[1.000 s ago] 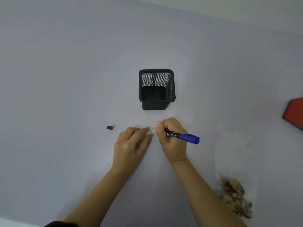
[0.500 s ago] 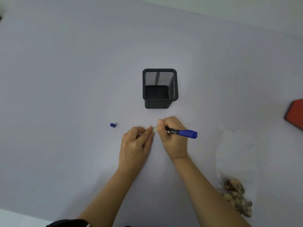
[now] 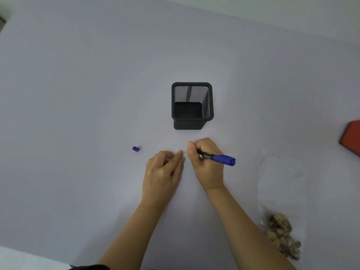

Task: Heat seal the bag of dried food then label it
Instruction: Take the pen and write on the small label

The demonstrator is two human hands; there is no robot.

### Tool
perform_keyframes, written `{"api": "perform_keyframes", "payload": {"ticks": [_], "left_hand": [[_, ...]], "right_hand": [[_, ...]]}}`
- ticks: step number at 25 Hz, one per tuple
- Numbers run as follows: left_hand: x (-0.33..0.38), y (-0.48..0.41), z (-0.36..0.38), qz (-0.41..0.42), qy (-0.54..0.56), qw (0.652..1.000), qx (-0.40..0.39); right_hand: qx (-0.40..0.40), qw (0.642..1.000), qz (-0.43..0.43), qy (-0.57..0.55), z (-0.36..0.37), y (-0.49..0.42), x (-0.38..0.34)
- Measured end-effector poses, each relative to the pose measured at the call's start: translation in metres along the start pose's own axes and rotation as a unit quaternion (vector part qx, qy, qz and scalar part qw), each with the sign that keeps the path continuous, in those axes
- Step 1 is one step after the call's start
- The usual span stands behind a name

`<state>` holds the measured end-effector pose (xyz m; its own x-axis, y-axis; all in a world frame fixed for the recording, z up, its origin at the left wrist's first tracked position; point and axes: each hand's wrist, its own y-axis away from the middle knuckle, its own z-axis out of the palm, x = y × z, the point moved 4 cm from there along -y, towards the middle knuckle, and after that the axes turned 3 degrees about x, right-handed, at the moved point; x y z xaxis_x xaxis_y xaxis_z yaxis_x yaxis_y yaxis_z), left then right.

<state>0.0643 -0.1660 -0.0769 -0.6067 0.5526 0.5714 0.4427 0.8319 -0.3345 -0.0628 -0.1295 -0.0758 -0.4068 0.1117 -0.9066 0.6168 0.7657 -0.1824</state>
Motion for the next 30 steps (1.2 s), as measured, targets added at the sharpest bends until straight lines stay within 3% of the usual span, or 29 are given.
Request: {"api": "perform_keyframes", "payload": {"ticks": [30], "left_hand": [[0.0001,-0.0005,-0.0013,-0.006,0.002,1.0,0.004]], "right_hand": [[-0.005,1.0,0.003,0.002,0.0012,0.0012,0.0007]]}}
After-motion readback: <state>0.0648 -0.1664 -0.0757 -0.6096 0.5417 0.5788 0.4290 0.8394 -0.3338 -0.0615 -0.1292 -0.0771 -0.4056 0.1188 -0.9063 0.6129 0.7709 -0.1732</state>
